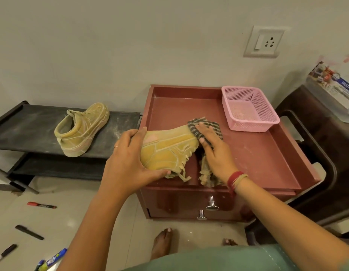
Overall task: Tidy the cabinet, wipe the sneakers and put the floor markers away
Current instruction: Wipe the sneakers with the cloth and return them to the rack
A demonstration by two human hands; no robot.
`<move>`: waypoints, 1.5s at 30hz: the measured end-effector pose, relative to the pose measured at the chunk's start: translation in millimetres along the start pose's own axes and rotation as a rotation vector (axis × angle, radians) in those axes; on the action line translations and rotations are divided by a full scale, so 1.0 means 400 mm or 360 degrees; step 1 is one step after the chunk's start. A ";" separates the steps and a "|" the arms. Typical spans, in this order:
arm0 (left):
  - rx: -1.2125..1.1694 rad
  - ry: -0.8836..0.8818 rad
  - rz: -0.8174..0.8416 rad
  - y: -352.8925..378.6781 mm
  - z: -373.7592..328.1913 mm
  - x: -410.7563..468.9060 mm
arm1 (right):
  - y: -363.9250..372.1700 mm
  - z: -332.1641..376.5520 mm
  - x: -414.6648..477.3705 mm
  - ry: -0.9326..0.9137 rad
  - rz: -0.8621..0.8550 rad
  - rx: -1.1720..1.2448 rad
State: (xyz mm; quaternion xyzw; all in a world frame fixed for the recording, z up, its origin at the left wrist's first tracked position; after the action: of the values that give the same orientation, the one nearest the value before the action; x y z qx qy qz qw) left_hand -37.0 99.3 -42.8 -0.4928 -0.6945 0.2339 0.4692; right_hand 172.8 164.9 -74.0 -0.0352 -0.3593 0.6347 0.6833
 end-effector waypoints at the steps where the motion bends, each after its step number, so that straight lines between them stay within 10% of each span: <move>1: 0.0004 -0.0006 -0.0001 0.000 0.000 0.000 | -0.014 -0.038 0.014 0.0172 -0.0089 0.0121; 6: -0.0029 0.0001 0.0000 0.001 0.002 -0.002 | -0.053 -0.198 -0.026 0.1263 -0.0661 0.1170; 11: -0.0044 -0.0013 0.0016 -0.004 0.003 0.003 | 0.010 -0.030 -0.012 0.0300 -0.0174 0.0423; 27: -0.0076 0.0007 0.0006 0.000 0.003 -0.002 | 0.004 -0.041 -0.024 0.0159 -0.0084 0.0123; 33: -0.0328 0.0021 0.0134 0.018 0.026 -0.020 | -0.058 -0.132 0.011 0.0746 -0.0323 0.0612; 38: -0.0618 -0.0020 -0.0045 -0.008 0.022 -0.014 | -0.084 0.147 0.027 0.0097 -0.0444 0.0564; 45: -0.0670 0.0067 -0.0268 -0.038 -0.038 -0.024 | 0.137 0.327 -0.071 -0.0496 0.0271 -0.0262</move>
State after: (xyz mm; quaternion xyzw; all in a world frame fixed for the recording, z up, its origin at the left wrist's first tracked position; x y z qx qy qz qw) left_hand -30.0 82.3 -28.2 -0.5248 -0.7567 0.0335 0.3884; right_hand 58.3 96.7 -17.4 -0.0226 -0.5071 0.6565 0.5580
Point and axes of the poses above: each hand's wrist, its own x-axis towards the middle knuckle, its own y-axis out of the palm, z = x × y, the point moved 9 cm from there along x, towards the middle knuckle, and after that the axes turned 9 degrees about -z, right-handed, at the moved point
